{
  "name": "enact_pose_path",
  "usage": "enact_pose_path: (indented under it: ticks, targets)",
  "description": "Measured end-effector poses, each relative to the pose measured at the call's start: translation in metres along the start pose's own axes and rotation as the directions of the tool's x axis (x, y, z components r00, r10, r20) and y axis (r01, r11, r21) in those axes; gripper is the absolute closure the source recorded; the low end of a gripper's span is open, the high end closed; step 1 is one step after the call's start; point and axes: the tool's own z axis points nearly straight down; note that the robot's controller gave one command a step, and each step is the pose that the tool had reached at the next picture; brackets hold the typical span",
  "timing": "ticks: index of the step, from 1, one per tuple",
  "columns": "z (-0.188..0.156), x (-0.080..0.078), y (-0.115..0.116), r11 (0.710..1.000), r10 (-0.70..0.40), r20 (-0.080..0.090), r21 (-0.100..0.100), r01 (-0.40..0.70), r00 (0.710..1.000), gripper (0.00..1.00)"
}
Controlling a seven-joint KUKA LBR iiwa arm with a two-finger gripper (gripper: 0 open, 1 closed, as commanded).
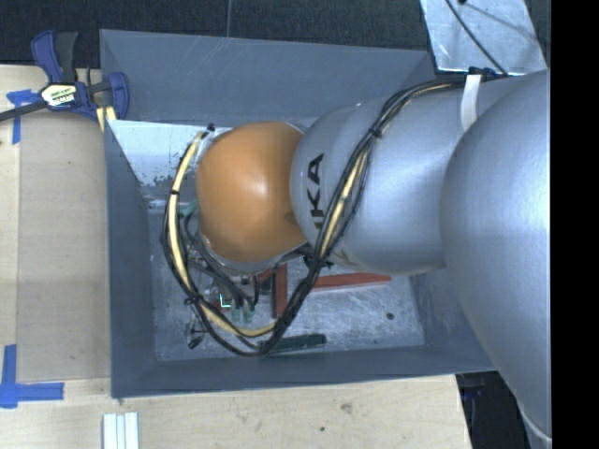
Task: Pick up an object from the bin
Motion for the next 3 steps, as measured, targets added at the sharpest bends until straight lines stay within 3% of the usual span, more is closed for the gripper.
enact_pose_path:
  ticks: [1, 2, 3]
  targets:
    - [0.092, -0.041, -0.033, 0.964, -0.264, 0.002, 0.001, 0.264, 0.964, 0.0]
    - [0.091, -0.041, -0.032, 0.965, -0.263, 0.004, 0.001, 0.263, 0.965, 1.0]
    - [-0.053, -0.14, -0.031, 0.965, -0.261, 0.02, 0.001, 0.261, 0.965, 1.0]
